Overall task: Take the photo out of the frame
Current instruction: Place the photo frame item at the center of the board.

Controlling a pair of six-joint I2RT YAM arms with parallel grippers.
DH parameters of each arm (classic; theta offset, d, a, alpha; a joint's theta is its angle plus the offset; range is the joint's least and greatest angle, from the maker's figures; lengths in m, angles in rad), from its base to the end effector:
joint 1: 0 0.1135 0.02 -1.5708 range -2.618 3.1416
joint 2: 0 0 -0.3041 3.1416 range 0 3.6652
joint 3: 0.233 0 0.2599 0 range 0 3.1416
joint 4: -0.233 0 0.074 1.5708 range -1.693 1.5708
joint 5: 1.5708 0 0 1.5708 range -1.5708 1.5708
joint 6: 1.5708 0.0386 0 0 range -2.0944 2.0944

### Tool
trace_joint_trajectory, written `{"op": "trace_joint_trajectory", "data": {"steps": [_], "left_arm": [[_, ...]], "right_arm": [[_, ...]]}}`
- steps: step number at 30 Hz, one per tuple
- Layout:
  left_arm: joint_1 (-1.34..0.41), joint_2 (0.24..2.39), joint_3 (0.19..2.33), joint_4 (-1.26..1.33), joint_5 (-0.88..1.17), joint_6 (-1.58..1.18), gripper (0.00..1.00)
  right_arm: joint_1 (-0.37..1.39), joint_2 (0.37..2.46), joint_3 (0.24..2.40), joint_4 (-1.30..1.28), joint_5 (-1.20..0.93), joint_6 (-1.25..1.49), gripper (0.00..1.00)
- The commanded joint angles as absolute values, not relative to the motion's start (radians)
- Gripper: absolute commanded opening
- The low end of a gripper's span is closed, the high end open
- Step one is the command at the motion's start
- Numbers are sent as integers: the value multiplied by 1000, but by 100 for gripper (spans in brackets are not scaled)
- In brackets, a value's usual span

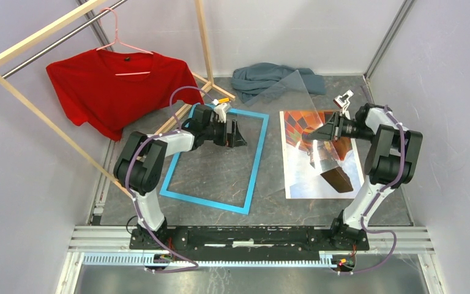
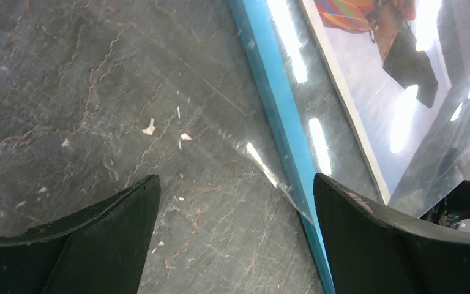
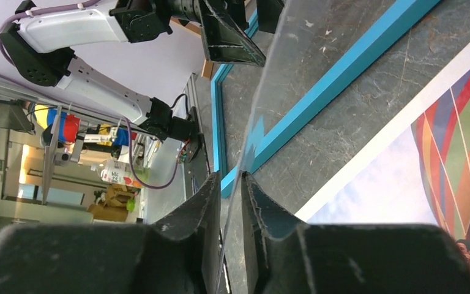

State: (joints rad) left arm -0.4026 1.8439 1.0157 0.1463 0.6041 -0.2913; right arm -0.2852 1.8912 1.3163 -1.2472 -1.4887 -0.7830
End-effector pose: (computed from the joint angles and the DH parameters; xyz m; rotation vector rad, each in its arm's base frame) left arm 0.3588 -0.1766 0.1939 0.4675 2.2716 -1.0437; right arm 0.3385 -0.0592 0.2402 -0.2636 1.9695 1.6917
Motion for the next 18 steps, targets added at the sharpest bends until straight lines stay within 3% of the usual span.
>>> {"op": "trace_joint_trajectory", "data": {"steps": [1, 18], "left_arm": [[-419, 1871, 1051, 251, 612, -360, 100], [-450, 1919, 1045, 271, 592, -388, 100]], "right_arm": [[-283, 1918, 1296, -1255, -1535, -849, 26], [-326, 1940, 1219, -1254, -1433, -979, 54]]}}
